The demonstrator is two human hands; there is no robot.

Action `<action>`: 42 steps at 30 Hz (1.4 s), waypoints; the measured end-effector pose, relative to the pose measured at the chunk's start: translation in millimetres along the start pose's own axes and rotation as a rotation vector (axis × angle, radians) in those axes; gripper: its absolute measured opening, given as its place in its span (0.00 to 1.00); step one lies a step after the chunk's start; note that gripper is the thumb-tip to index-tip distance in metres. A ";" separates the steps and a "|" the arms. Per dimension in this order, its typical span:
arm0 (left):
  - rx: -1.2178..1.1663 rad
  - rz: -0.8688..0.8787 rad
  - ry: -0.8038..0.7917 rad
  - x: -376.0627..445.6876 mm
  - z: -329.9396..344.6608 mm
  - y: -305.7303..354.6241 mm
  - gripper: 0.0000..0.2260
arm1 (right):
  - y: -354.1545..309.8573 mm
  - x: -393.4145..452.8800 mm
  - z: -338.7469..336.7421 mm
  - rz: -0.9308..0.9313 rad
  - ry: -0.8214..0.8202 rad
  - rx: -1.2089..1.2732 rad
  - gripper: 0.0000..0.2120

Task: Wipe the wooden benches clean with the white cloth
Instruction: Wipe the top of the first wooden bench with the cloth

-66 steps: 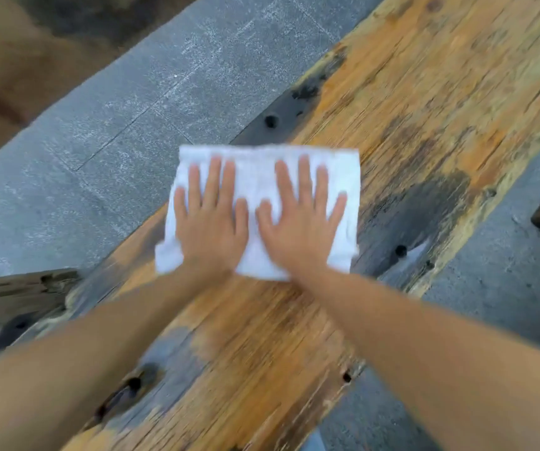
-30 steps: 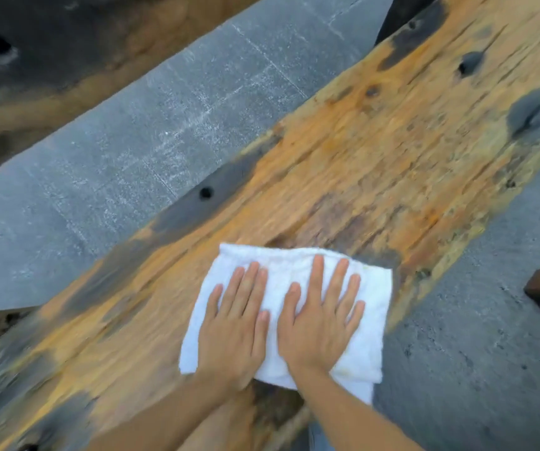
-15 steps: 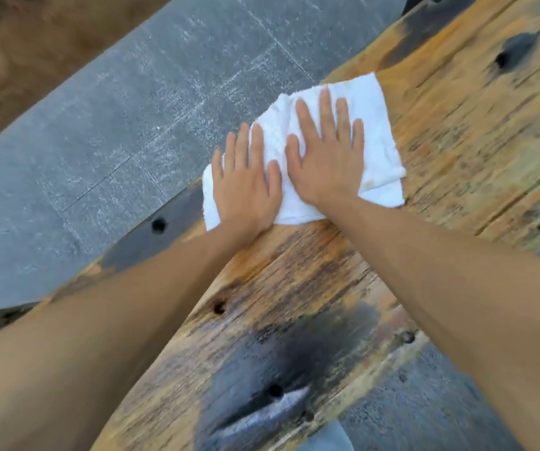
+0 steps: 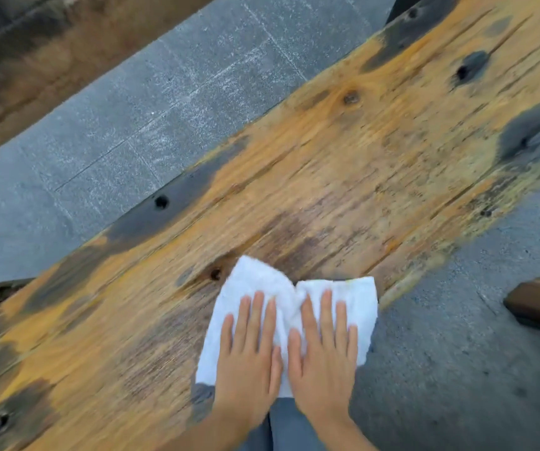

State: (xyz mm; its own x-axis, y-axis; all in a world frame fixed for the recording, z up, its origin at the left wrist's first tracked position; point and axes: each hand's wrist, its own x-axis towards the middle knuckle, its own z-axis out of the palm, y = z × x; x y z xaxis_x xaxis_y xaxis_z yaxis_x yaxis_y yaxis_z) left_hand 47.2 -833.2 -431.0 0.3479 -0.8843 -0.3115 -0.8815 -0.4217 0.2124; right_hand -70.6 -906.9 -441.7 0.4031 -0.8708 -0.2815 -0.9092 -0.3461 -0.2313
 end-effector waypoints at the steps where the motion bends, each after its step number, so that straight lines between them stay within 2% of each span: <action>1: 0.017 0.005 -0.038 -11.7 -1.0 2.1 0.29 | 5.0 -9.0 -0.3 0.039 -0.026 0.007 0.29; 3: -0.003 0.000 -0.076 -16.5 -9.1 5.0 0.30 | 8.2 -8.2 -5.8 0.096 -0.056 0.023 0.28; 6: -0.070 0.007 -0.039 9.3 -22.9 5.9 0.27 | 0.1 18.0 -10.0 0.183 -0.007 0.048 0.27; 11: -0.161 -0.010 0.022 111.1 -38.1 22.4 0.29 | -6.2 84.0 -16.9 0.337 0.135 0.062 0.28; 13: -0.154 -0.087 0.049 165.6 -42.4 39.4 0.31 | 2.4 133.8 -30.0 0.302 0.178 0.039 0.28; 16: -0.132 -0.191 0.146 257.9 -55.3 63.1 0.32 | 27.0 245.5 -63.7 0.120 0.233 -0.001 0.28; 20: -0.179 -0.288 0.189 397.9 -88.0 99.9 0.33 | 60.7 402.8 -115.2 -0.048 0.167 0.003 0.28; 22: -0.200 -0.322 0.166 466.6 -105.4 117.2 0.33 | 71.6 468.2 -138.3 -0.044 0.125 0.020 0.29; 25: -0.201 -0.309 0.086 526.0 -121.3 120.6 0.33 | 78.4 515.2 -155.5 -0.092 0.126 -0.011 0.29; 30: -0.065 -0.258 0.207 518.3 -123.2 123.1 0.27 | 77.5 514.8 -160.6 -0.114 0.139 0.001 0.30; 36: -0.054 -0.295 0.272 484.6 -102.3 135.1 0.30 | 82.5 503.5 -156.8 -0.155 0.154 -0.038 0.29; 39: -0.060 -0.248 0.272 445.2 -88.3 150.1 0.30 | 96.9 460.2 -148.0 -0.143 0.162 -0.028 0.29; 42: -0.083 -0.111 0.239 384.0 -69.3 167.0 0.30 | 125.8 377.1 -131.6 -0.078 0.152 -0.030 0.28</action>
State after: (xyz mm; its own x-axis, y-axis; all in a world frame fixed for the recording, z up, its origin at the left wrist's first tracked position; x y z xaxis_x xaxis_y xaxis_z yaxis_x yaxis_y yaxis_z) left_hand 55.7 -1257.1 -451.0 0.5151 -0.8498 -0.1117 -0.8081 -0.5249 0.2671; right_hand -46.7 -1324.8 -454.3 0.4538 -0.8831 -0.1187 -0.8796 -0.4227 -0.2184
